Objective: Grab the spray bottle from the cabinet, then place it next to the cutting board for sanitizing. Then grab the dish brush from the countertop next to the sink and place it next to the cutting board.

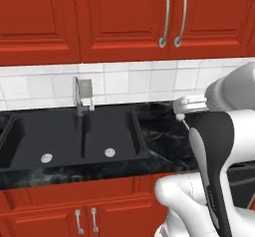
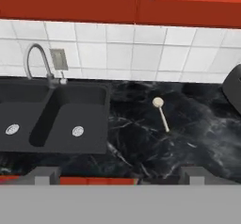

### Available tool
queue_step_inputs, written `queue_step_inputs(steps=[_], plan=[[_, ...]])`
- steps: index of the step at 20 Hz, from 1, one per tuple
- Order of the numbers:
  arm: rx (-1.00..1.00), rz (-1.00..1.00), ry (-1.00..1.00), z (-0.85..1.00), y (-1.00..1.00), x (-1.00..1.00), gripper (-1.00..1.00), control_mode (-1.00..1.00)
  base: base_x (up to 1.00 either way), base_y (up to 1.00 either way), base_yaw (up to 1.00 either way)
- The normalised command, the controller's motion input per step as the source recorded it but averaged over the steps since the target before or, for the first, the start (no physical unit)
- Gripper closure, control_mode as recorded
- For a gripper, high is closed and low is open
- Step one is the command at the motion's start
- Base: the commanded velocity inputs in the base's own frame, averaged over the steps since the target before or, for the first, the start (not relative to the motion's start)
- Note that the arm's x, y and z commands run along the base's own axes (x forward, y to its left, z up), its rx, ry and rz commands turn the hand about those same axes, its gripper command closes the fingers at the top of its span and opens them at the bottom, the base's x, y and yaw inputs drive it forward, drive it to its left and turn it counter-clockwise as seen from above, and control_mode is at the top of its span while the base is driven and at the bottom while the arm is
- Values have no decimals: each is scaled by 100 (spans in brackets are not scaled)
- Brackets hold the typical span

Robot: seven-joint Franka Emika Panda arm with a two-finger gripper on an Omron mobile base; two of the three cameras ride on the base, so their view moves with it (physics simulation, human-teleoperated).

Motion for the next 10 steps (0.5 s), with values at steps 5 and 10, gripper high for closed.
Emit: queue_step_inputs(steps=[5, 10], plan=[[0, 0, 0, 0, 0, 0, -100, 100, 31, -100, 7], [0, 0, 0, 0, 0, 0, -100, 100, 5, -59, -3]])
